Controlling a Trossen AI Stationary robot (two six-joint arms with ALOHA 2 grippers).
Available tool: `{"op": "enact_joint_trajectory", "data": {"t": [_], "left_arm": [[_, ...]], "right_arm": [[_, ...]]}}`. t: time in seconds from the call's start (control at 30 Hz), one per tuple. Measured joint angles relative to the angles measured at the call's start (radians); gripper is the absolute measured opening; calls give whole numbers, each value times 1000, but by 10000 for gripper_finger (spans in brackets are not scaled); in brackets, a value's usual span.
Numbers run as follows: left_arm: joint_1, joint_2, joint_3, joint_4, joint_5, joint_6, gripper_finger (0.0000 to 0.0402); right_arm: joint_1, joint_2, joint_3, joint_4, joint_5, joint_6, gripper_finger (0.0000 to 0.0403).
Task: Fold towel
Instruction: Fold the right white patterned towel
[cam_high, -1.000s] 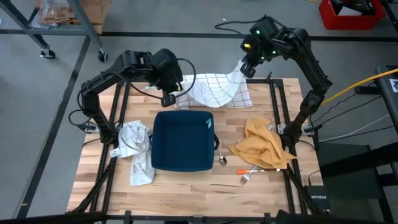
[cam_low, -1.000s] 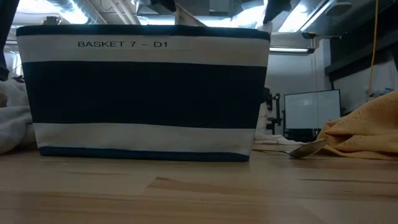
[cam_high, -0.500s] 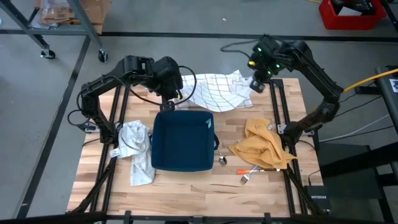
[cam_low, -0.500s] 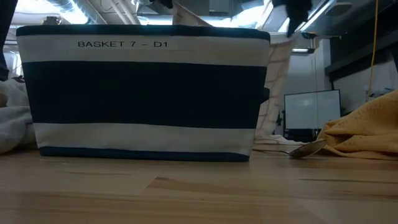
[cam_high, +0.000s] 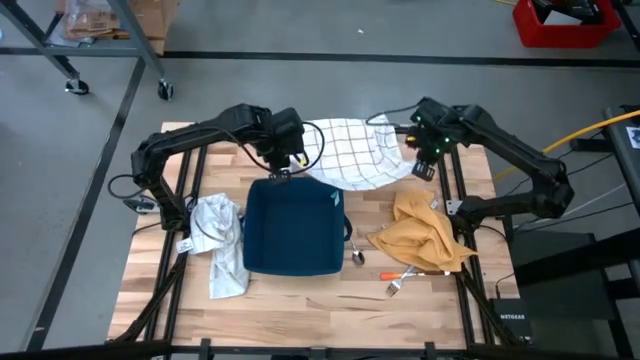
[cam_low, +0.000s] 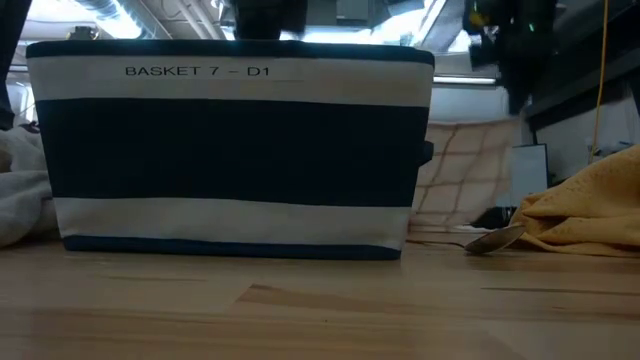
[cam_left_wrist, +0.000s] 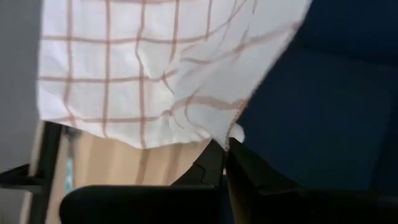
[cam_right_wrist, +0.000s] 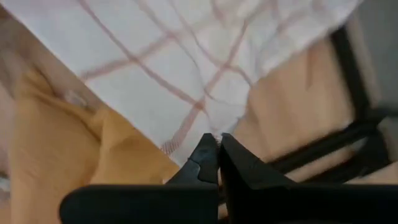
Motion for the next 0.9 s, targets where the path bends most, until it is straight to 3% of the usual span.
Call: {"op": "enact_joint_trajectory", "data": {"t": [0.2,0.4,0.7,0.9], "left_arm": [[9,-1,-107,93,2,5,0],[78,0,-130,214,-61,12,0],[243,0,-130,232,-97,9,0],[336,0,-130,252,-98,1,0]], "right_arm": [[3,-9,-132,32,10,15,3],[-19,-9,-146,251,90,-1,3],[-210,50,-146,474,92,-8,3],[-314,131,-146,599,23,-14,3]]}}
